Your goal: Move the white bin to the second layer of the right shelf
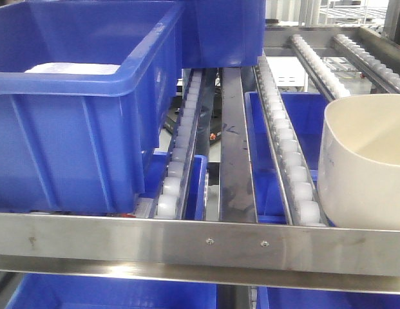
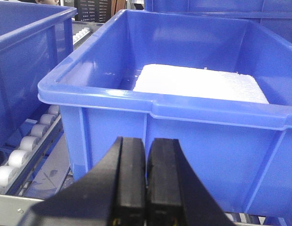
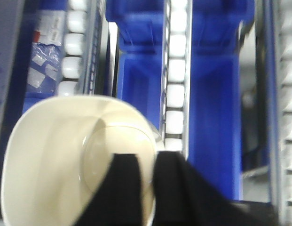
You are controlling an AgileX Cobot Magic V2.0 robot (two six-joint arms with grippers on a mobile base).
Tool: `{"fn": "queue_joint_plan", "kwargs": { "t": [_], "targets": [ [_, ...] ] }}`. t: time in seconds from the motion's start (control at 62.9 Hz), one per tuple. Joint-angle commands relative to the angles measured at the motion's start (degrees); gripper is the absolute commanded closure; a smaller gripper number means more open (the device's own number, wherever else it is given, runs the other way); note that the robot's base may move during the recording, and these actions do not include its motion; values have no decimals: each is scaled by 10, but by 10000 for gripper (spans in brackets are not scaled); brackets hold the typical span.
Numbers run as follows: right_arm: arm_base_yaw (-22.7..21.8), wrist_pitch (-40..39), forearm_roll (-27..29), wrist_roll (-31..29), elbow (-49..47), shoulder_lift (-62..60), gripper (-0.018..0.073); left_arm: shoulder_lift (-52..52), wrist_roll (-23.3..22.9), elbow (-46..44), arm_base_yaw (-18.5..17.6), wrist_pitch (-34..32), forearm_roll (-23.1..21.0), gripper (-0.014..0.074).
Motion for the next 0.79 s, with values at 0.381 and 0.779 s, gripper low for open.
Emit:
{"fn": "queue_joint_plan", "kwargs": {
  "t": [0.381,0.779],
  "targets": [
    [-2,-85,4,-40,160,-288,503,-8,-3,16,-4,-50,-1,512],
    [-2,-109,4,-40,164,-315,503,-8,-3,16,-4,-50,-1,512]
  ]
}}
